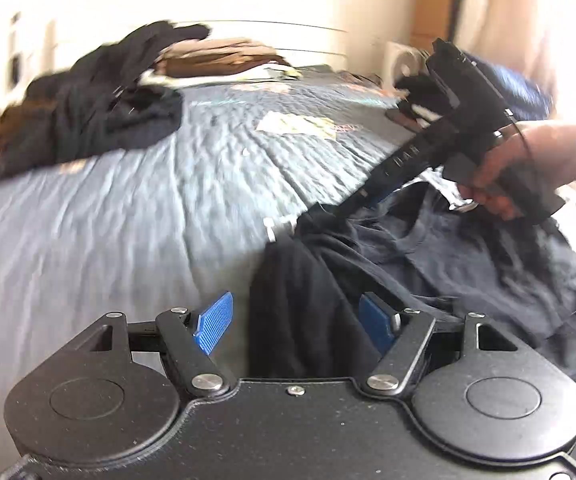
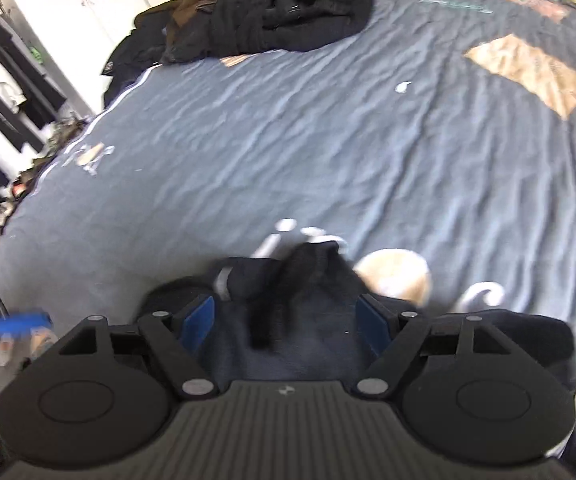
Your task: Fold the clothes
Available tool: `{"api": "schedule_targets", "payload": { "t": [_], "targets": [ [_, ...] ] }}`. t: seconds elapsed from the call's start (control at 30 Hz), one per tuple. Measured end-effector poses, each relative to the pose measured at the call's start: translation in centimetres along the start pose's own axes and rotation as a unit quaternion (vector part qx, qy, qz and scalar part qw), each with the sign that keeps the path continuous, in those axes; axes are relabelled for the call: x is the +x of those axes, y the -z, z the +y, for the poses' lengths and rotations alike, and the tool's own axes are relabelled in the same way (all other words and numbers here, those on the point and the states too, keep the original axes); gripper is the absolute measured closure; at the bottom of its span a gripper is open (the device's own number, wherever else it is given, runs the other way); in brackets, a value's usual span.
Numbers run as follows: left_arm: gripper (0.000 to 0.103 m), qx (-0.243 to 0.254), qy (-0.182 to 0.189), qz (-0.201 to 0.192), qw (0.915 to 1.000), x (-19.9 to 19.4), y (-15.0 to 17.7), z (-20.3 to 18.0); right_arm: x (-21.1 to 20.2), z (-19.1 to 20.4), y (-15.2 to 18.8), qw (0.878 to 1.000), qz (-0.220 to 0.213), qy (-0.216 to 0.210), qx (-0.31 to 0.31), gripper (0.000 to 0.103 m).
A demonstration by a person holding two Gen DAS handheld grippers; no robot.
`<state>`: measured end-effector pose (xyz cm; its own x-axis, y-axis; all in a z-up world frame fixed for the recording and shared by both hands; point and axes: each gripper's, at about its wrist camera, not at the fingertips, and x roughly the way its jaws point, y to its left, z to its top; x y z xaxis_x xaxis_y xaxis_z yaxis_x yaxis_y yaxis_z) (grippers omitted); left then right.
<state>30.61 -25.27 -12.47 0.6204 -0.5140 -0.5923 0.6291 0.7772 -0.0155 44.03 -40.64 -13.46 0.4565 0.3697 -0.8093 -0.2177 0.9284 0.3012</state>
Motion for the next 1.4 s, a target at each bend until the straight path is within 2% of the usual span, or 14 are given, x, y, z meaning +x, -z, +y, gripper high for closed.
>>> {"api": "schedule_targets", "payload": {
  "t": [0.2, 0.23, 0.37, 0.43, 0.53, 0.63, 0.8, 0.87, 0.93, 1.0, 1.1, 1.17, 1.23, 1.4],
  "targets": [
    [0.034, 0.033, 0.023, 0.046, 0.9981, 7.8, -2.4, 0.3, 2.4, -1.2, -0.5, 1.000, 0.004, -0.013, 0.026, 0.026],
    [0.038, 0.048, 0.028, 0.062, 0.9965, 8.8, -2.2, 0.0, 2.7, -1.3, -0.7, 0.999, 0.003, -0.016, 0.027, 0.026],
    [0.088, 0.065, 0.041, 0.097, 0.9924, 10.8, -0.9, 0.0, 3.6, -1.5, -1.2, 1.000, -0.004, -0.012, 0.021, 0.026],
    [0.092, 0.044, 0.036, 0.094, 0.9940, 10.5, -0.7, 1.3, 4.0, -1.8, -1.3, 1.000, -0.010, -0.004, 0.016, 0.026],
    [0.096, 0.045, -0.008, 0.087, 0.9952, 9.9, -0.4, 3.2, 4.4, -2.3, -1.5, 1.000, -0.021, 0.007, 0.012, 0.026],
    [0.096, 0.011, 0.011, 0.090, 0.9958, 9.1, -0.4, 5.2, 4.9, -2.8, -1.4, 1.000, -0.022, 0.009, 0.014, 0.026],
    [0.091, 0.011, 0.044, 0.090, 0.9949, 8.0, -1.4, 5.0, 5.1, -3.0, -1.3, 0.999, -0.026, 0.011, 0.022, 0.026],
    [0.062, 0.019, 0.044, 0.096, 0.9942, 8.2, -1.5, 4.4, 4.6, -2.8, -1.3, 0.999, -0.033, 0.006, 0.023, 0.026],
    [0.049, 0.016, 0.035, 0.085, 0.9956, 7.6, -1.8, 4.3, 3.6, -2.3, -1.2, 0.999, -0.040, 0.006, 0.019, 0.026],
    [0.048, 0.010, 0.024, 0.071, 0.9971, 6.9, -2.2, 4.3, 2.1, -1.7, -0.9, 0.998, -0.055, 0.000, 0.014, 0.026],
    [0.048, 0.009, 0.057, 0.056, 0.9968, 4.8, -2.8, 3.2, -0.7, -0.5, 0.1, 0.997, -0.070, -0.035, 0.011, 0.026],
    [0.048, 0.039, 0.086, 0.056, 0.9940, 3.7, -2.5, 0.6, -2.3, 0.6, 1.0, 0.995, -0.073, -0.062, 0.007, 0.026],
    [0.048, 0.061, 0.088, 0.047, 0.9932, 3.9, -1.9, -2.2, -3.6, 2.0, 1.9, 0.994, -0.072, -0.084, -0.001, 0.026],
    [0.048, 0.034, 0.069, 0.117, 0.9902, 10.6, 0.1, -5.4, -7.2, 4.1, 4.3, 0.993, -0.081, -0.083, -0.009, 0.026]
  ]
}}
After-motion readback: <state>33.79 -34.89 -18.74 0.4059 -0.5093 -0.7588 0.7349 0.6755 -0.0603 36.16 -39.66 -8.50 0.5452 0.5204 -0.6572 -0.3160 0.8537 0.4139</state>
